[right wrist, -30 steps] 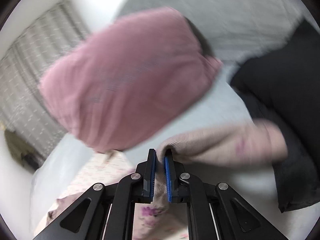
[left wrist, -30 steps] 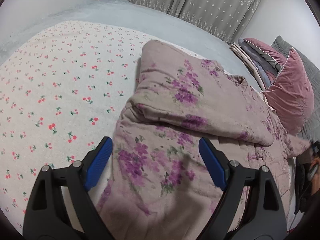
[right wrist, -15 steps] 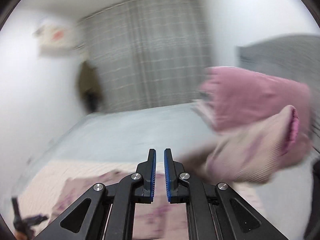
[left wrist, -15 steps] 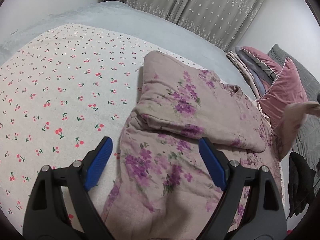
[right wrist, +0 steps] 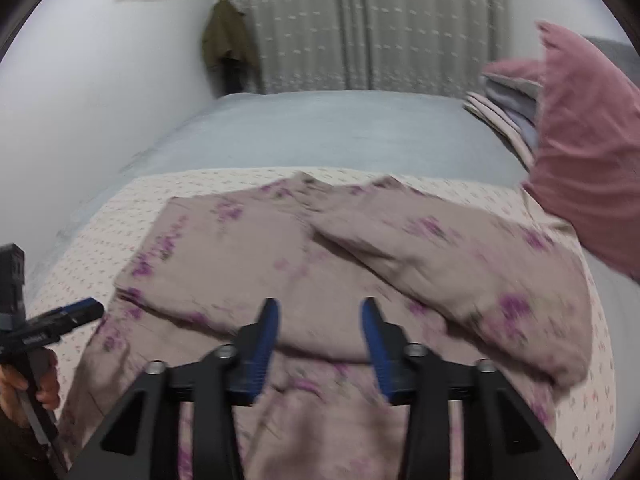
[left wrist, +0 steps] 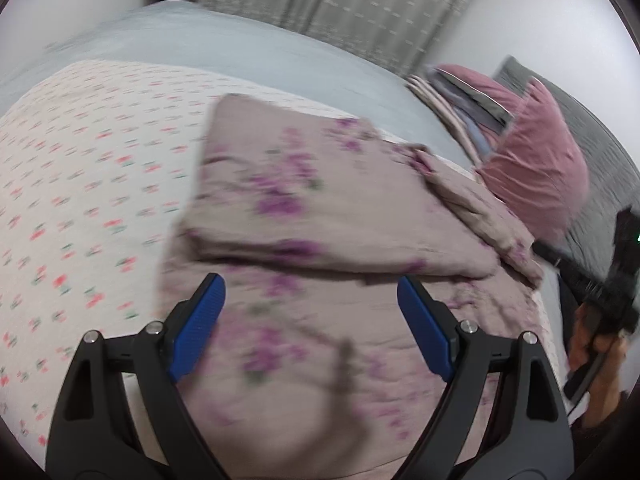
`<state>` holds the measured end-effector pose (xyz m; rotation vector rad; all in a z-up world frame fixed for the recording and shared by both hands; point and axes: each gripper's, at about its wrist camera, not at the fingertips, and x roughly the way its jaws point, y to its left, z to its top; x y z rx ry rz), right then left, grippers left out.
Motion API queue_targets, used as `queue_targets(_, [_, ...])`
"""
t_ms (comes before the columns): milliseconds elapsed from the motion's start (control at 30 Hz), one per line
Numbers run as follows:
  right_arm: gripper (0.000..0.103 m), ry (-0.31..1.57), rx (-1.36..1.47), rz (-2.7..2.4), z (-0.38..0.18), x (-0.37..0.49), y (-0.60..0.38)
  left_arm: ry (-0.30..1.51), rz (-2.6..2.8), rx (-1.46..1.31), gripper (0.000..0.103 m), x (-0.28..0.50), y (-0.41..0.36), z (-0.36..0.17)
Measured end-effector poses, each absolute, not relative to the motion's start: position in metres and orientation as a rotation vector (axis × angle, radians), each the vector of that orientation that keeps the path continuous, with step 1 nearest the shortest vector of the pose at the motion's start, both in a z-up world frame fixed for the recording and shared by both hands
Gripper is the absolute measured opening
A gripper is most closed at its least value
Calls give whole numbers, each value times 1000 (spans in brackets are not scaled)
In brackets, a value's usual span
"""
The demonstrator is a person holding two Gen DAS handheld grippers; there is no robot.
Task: Fold large clothes
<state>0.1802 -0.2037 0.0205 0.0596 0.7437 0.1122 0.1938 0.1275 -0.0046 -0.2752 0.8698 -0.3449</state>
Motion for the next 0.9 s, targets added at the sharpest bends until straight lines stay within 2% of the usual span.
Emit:
queue_targets(100, [59, 744, 123, 68, 4, 148, -238, 896, -434, -273, 88, 210, 93, 1])
queue_targets(333, [60, 772, 297, -20, -29, 112, -306, 928, -535, -174, 88, 279, -2, 3])
queue_targets(533, [60, 764, 384, -104, -38, 104, -341, 988, -527, -245, 86, 346, -59, -23])
queue_targets(633, [60, 750, 401, -136, -37, 101, -355, 1014, -426, -296, 72, 373, -74, -40])
queue_targets(700, [60, 739, 405, -141, -36, 99, -363, 998, -391, -330, 50, 380, -83, -39])
queue_targets(733, [60, 735, 406, -159, -37, 97, -369, 1002, -406, -345, 27, 379, -89, -35])
queue_targets(767, [60, 735, 409, -184, -37, 96, -375, 999, -401, -340, 16, 376, -92, -30])
queue_targets(900, [60, 731, 465, -272, -46, 89, -404, 826, -464, -328, 15, 337, -88, 22])
